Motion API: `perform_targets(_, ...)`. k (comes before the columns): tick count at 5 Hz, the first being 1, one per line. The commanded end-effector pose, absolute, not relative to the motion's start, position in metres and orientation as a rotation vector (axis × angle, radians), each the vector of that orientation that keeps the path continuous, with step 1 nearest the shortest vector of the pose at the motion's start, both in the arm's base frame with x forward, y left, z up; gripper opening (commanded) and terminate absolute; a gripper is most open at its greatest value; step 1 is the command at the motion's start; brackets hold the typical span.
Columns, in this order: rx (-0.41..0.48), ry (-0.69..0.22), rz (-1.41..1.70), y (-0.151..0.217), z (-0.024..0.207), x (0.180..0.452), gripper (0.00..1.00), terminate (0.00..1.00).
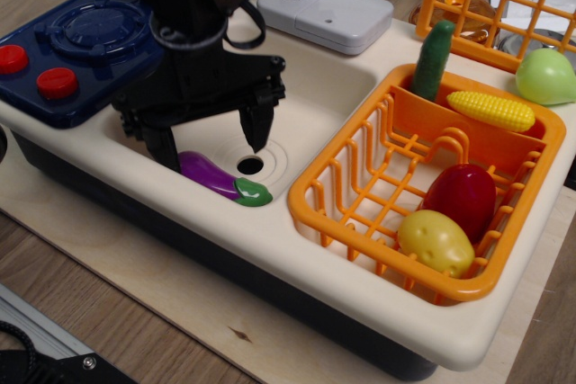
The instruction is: Put eggplant into pan
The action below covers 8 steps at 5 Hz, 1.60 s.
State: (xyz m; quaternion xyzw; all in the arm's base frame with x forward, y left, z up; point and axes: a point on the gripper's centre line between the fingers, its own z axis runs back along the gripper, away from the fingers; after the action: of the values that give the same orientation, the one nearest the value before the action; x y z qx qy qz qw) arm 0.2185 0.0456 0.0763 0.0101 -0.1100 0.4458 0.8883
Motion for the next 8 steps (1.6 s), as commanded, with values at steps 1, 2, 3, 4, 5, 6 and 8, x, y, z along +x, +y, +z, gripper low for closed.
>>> perform_targets(1, 0.005, -0.253, 0.946, 0.052, 0.068, 0.220, 1.00, 0.00)
perform_targets(2, -0.007, -0.243, 0.936, 0.056, 0.054, 0.219, 1.00, 0.00)
perform_targets(3, -0.013, -0.256, 0.927, 0.060, 0.047, 0.221, 1.00, 0.00)
perform_targets(4, -0.024, -0.276, 0.902, 0.062, 0.040, 0.226, 1.00, 0.00)
perform_targets(5, -0.023, -0.272, 0.887, 0.067, 0.038, 0.231, 0.00, 0.00)
perform_targets(6, -0.020, -0.269, 0.889, 0.066, 0.040, 0.232, 0.00, 0.00)
perform_targets(8, 0.041, -0.295, 0.830, 0.068, 0.086, 0.232, 0.00, 0.00)
